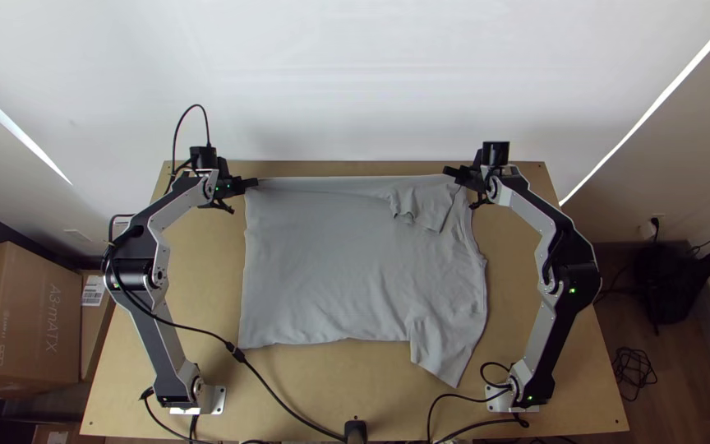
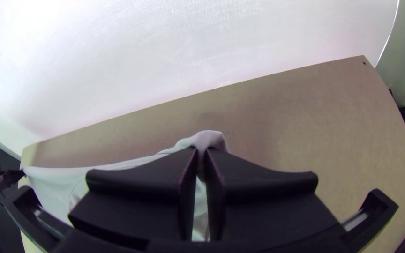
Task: Fold the t-shirt
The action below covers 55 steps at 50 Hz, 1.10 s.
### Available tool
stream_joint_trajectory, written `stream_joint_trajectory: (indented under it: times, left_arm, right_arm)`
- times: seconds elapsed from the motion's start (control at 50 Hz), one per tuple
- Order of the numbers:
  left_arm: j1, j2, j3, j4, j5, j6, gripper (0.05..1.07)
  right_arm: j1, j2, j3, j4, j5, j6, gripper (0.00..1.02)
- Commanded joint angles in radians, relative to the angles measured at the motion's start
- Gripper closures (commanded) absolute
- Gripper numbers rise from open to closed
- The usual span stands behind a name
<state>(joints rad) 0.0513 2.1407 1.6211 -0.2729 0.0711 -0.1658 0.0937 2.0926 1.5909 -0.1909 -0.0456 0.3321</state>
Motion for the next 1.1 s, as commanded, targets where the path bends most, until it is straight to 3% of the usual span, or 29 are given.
stream_joint_trajectory:
  times: [0.0,0.34,1.08]
  left_arm:
    - [0.018,0.031,0.06,-0.028,-0.024,-0.04,1.05]
    - [0.019,-0.056,0.079,-0.189,-0.022,-0.07,1.05]
    - [0.018,-0.37,-0.356,-0.066,0.009,-0.083,1.05]
  right_arm:
    - [-0.046,0.041,0.061,-0.015,0.038,0.001,1.0]
    - [-0.048,-0.049,0.05,-0.097,0.039,0.001,1.0]
    - [-0.038,-0.305,-0.276,-0.099,0.038,-0.008,1.0]
